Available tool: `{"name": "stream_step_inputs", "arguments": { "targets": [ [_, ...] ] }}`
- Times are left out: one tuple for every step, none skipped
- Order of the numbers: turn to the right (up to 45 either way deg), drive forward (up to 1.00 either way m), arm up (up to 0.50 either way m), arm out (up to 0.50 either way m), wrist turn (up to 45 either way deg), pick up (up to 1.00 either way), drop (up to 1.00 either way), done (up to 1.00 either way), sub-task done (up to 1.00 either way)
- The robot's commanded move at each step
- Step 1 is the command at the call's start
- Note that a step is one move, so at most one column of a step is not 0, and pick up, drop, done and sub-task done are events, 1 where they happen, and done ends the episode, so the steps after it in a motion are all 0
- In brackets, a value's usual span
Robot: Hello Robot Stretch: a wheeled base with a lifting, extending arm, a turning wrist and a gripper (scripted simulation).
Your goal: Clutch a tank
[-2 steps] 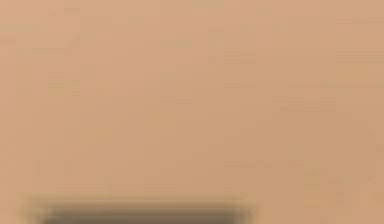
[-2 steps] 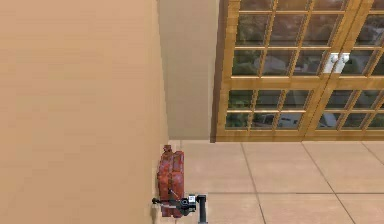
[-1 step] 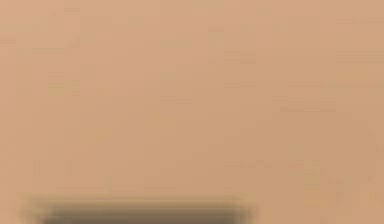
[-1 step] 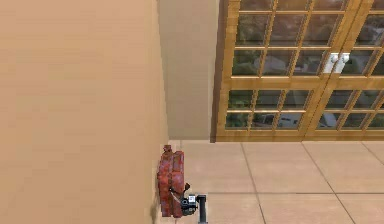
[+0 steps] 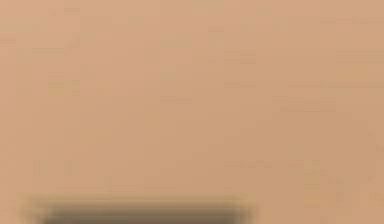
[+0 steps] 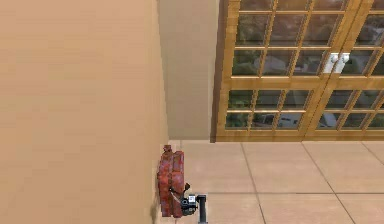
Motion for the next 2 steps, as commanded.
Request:
{"name": "stream_step_inputs", "arguments": {
  "targets": [
    [0.0,0.00,0.10,0.00,0.0,0.00,0.00,0.00,0.00],
    [0.0,0.00,0.00,0.00,0.0,0.00,0.00,1.00,0.00]
  ]
}}
